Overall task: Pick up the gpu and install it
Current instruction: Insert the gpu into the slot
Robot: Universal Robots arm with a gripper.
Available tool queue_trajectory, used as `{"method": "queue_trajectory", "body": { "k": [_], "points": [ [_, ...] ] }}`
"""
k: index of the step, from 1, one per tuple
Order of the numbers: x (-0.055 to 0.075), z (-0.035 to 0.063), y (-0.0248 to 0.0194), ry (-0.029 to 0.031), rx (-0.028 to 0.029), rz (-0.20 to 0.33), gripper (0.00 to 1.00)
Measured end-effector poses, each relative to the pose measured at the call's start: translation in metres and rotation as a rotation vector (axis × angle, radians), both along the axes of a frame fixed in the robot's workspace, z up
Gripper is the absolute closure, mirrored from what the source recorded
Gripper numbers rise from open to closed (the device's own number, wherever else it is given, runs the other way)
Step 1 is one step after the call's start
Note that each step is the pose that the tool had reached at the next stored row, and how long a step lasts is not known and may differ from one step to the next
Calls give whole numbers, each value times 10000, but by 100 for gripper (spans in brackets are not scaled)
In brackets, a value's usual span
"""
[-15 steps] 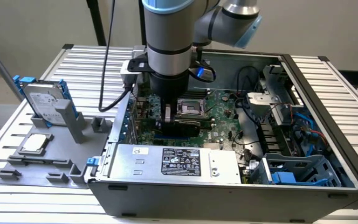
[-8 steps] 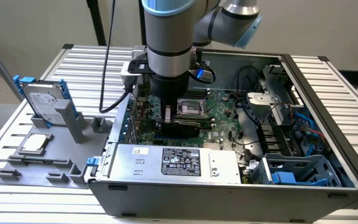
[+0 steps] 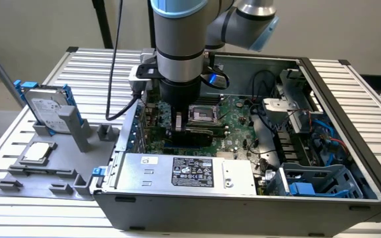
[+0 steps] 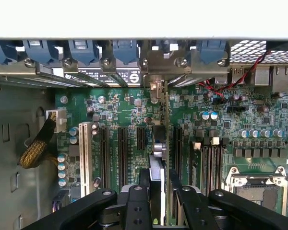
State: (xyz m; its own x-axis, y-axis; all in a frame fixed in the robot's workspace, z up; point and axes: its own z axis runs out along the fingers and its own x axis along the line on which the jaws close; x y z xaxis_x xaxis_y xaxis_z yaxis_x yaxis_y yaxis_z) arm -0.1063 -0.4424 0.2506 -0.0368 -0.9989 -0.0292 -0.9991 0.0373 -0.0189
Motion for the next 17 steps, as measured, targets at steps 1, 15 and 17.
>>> {"method": "queue_trajectory", "body": {
  "k": [1,15,17],
  "points": [
    [0,-2,0,0,1,0,73],
    [-1,-46,1,-1,2,-3,73],
    [0,-46,1,-1,2,-1,73]
  ]
}}
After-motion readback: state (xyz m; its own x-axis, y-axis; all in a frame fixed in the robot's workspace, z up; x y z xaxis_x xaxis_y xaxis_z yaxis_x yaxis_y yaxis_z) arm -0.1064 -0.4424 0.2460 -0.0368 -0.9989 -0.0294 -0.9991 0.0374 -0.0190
